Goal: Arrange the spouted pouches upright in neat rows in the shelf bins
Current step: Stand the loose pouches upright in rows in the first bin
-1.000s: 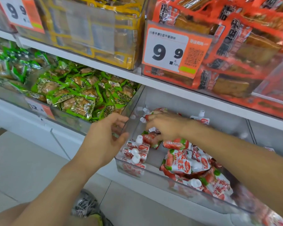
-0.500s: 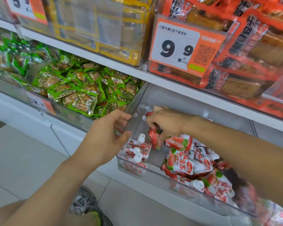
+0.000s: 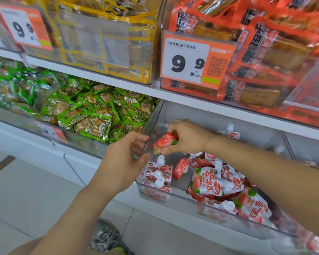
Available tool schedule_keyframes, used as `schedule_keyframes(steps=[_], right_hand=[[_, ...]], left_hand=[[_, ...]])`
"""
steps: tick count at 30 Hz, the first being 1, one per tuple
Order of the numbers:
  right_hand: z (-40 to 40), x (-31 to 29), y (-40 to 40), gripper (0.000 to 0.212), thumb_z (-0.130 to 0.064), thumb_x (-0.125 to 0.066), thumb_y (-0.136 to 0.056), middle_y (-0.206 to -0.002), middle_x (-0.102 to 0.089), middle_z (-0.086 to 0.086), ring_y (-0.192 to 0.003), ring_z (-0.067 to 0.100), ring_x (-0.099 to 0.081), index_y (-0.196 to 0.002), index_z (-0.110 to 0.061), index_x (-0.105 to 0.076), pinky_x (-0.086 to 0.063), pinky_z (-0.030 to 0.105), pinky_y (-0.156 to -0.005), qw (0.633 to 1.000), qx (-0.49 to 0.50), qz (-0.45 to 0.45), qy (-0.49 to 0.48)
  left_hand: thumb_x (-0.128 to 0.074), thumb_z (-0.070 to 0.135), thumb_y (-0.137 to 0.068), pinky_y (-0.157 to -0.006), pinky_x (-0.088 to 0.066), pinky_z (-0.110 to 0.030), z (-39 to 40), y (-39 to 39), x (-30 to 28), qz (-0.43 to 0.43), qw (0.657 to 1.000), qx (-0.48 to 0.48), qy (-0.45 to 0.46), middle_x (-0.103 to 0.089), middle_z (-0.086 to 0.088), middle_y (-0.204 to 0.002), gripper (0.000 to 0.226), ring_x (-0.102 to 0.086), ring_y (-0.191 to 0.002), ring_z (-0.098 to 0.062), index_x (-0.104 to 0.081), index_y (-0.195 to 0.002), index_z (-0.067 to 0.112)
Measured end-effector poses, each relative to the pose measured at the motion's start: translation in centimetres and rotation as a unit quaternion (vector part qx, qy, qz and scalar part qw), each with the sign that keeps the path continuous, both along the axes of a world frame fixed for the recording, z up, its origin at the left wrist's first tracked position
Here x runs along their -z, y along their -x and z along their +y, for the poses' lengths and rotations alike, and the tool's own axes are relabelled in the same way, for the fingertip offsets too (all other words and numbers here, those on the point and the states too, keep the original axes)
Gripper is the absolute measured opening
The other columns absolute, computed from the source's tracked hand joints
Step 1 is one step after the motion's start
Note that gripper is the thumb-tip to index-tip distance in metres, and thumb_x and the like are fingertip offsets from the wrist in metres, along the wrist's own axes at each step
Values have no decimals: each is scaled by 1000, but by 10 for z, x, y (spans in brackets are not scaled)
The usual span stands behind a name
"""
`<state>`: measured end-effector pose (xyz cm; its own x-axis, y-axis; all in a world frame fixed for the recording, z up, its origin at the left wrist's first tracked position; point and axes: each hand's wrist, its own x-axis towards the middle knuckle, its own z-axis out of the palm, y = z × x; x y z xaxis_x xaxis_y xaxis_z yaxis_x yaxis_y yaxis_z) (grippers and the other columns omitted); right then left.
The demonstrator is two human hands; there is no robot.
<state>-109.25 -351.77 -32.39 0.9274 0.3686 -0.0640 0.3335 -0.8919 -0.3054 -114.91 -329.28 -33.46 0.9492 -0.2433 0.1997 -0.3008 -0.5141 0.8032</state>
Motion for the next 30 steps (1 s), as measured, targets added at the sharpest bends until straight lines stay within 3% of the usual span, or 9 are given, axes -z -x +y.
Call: schedule_keyframes(steps=[3,8,12,14,17,21,25,28,30], right_hand=[[1,6,3,61,-58,-79,-69,-84,-52,3,-76,21,-48,-90,-8,-53,-30,33,-59,999,-10,2,35],[-5,-10,8,58,-63,-79,-66,-72,-56,-9,-63,6,-49,-92,-24,-46,-32,28,-52,994,52,-42,-90],[-9,-17,6,59,-74,-77,-55,-68,-55,-10,-63,9,-48,-80,-28,-51,-36,31,-55,994,67,-89,-5],[-7,-9,6,58,-67,-82,-55,-76,-62,-3,-69,13,-53,-81,-19,-61,-43,33,-60,999,46,-17,-8],[-5,7,6,41,-39,-86,-70,-86,-65,-6,-79,13,-62,-94,-14,-65,-50,32,-72,990,3,130,-47],[-1,16,8,46,-30,-81,-78,-106,-65,3,-95,21,-63,-116,-16,-59,-53,39,-85,991,-5,126,-44],[-1,16,8,38,-14,-77,-82,-86,-61,-6,-70,8,-56,-112,-16,-54,-50,31,-69,980,-43,190,-31],[-8,4,6,45,1,-69,-85,-118,-67,4,-103,17,-65,-123,-17,-55,-55,37,-91,961,-33,270,-48],[-15,-8,4,41,0,-68,-86,-122,-64,4,-108,16,-64,-123,-18,-61,-55,34,-92,977,-14,202,-61]], left_hand=[[-76,14,-81,-73,-58,-32,1,0,1,6,1000,4,4,-65,13,-88,36,-61,-83,-2,-60,-112,27],[-75,15,-81,-73,-58,-33,1,-1,1,-3,1000,6,1,-64,13,-89,36,-61,-83,-3,-60,-112,26],[-75,14,-81,-73,-58,-37,0,-1,1,5,1000,5,5,-65,12,-88,36,-61,-81,-4,-60,-111,26],[-75,14,-82,-72,-58,-36,-1,-1,0,3,1000,5,5,-65,11,-87,35,-61,-81,-4,-60,-111,26],[-74,15,-83,-72,-58,-35,-2,1,-1,0,1000,4,16,-66,11,-84,31,-61,-82,-4,-60,-109,25],[-75,14,-82,-73,-58,-39,-1,1,0,5,1000,3,23,-66,10,-84,34,-61,-81,-5,-60,-110,26],[-75,14,-82,-73,-58,-39,-1,1,-1,8,1000,1,15,-65,12,-83,35,-61,-80,-4,-59,-109,28],[-76,13,-81,-72,-58,-39,-2,2,-2,12,1000,1,18,-65,14,-83,35,-61,-80,-4,-60,-108,27],[-76,13,-81,-71,-58,-37,-2,2,-3,11,1000,1,15,-64,15,-83,35,-60,-80,-2,-59,-108,27]])
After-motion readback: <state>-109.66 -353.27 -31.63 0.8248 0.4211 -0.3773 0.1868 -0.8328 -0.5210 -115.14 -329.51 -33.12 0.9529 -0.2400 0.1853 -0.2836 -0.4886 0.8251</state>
